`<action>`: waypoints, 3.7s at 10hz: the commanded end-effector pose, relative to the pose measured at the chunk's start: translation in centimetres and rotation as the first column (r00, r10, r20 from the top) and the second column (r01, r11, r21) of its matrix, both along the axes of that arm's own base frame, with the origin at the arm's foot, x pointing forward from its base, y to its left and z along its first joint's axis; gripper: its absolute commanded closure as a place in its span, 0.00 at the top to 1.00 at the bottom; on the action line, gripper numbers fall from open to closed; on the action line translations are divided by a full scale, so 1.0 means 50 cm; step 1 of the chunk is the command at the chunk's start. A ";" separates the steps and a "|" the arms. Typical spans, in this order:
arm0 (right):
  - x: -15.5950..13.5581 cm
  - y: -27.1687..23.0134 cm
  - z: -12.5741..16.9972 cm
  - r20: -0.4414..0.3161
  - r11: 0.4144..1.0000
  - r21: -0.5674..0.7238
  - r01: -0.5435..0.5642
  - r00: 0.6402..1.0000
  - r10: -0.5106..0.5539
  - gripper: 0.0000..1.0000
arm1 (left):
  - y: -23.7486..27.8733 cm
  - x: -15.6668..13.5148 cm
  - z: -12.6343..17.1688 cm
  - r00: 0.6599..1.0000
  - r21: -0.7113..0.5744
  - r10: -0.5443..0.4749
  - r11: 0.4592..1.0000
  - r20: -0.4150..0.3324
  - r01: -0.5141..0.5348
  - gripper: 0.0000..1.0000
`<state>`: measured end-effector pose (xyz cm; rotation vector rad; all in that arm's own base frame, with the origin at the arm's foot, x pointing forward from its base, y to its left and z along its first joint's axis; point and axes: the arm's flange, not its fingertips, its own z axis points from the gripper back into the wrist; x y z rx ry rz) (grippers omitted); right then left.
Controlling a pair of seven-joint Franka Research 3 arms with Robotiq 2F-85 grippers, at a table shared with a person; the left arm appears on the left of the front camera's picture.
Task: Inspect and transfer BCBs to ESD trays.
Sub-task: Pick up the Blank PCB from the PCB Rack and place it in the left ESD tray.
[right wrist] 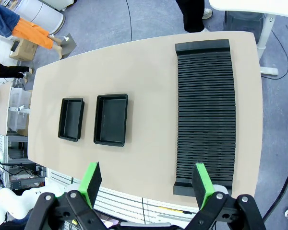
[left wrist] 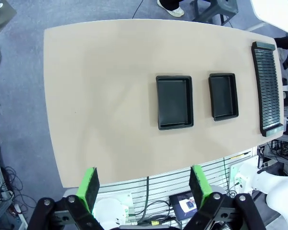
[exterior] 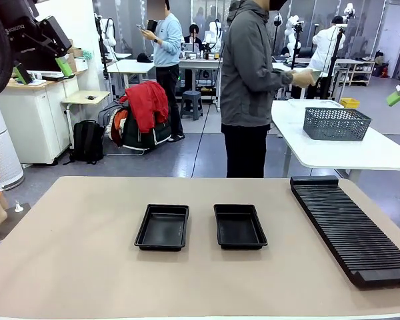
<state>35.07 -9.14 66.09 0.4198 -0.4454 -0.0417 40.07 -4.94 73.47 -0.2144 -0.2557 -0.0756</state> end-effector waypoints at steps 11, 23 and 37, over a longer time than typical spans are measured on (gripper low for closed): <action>-0.001 0.001 -0.002 0.012 1.000 -0.001 0.005 1.000 -0.005 1.00 | -0.003 -0.008 0.013 1.000 0.072 0.013 0.997 -0.007 -0.013 1.00; -0.001 0.001 -0.002 0.012 1.000 -0.001 0.005 1.000 -0.005 1.00 | -0.003 -0.008 0.013 1.000 0.072 0.013 0.997 -0.007 -0.013 1.00; -0.001 0.001 -0.002 0.012 1.000 -0.001 0.005 1.000 -0.005 1.00 | 0.069 0.031 -0.033 0.993 -0.126 0.054 0.990 -0.103 -0.067 1.00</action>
